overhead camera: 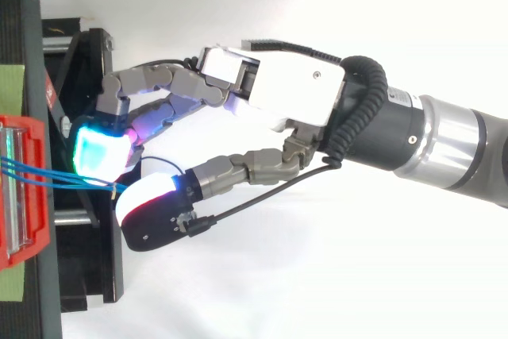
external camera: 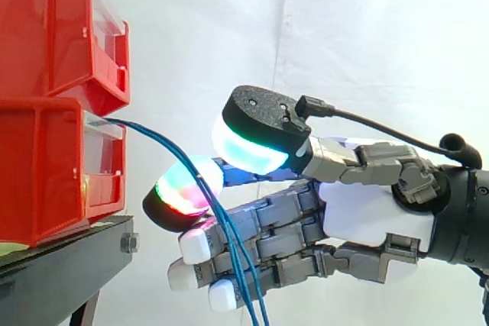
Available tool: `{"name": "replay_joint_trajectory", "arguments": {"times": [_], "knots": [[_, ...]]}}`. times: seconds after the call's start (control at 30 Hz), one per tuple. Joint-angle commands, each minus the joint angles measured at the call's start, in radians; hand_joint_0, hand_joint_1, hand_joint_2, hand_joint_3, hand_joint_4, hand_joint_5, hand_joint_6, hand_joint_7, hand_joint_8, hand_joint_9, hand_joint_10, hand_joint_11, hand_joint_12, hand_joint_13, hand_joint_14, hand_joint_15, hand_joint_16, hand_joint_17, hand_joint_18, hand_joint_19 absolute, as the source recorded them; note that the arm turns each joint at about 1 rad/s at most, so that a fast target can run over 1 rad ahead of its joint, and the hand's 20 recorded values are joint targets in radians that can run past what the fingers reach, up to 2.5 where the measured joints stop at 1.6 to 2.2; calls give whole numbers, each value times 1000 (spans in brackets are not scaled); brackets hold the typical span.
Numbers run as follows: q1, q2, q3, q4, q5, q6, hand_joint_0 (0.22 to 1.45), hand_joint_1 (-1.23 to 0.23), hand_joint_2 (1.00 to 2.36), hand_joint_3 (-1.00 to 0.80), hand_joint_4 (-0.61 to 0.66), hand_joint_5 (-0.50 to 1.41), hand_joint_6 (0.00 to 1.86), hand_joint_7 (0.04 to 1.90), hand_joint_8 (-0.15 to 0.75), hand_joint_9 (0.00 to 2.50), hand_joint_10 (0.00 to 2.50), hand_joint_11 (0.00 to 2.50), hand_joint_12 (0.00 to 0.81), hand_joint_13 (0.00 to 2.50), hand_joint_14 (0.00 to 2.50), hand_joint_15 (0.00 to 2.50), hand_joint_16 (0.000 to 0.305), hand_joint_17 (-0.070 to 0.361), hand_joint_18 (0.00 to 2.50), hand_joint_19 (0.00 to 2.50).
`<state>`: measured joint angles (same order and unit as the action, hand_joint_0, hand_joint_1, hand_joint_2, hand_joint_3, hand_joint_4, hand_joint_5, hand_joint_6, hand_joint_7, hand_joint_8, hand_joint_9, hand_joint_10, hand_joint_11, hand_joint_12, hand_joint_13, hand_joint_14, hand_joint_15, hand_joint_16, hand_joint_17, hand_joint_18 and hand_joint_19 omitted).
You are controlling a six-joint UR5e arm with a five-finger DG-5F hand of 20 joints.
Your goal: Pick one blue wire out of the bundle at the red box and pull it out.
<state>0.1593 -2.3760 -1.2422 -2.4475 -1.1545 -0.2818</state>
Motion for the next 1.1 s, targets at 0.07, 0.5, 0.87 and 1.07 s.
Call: {"name": "replay_joint_trajectory", "arguments": {"times": [0.07,0.5,0.87,1.07], "knots": [[0,-2,-5,1,-1,-4,549,-672,1004,-457,287,-101,538,1283,357,746,12,465,447,710,13,369,59,133,682,450],[2,-12,-20,38,-1,-8,562,-694,1005,-427,276,-107,559,1278,352,742,12,474,443,712,12,363,58,131,684,444],[3,-12,-20,38,-5,-10,605,-722,1017,-239,238,-197,833,995,353,717,13,525,440,719,13,363,58,129,698,436],[5,-12,-20,41,-5,-24,574,-682,1012,-347,280,-193,826,905,359,731,13,513,444,726,13,372,58,131,710,450]]}}
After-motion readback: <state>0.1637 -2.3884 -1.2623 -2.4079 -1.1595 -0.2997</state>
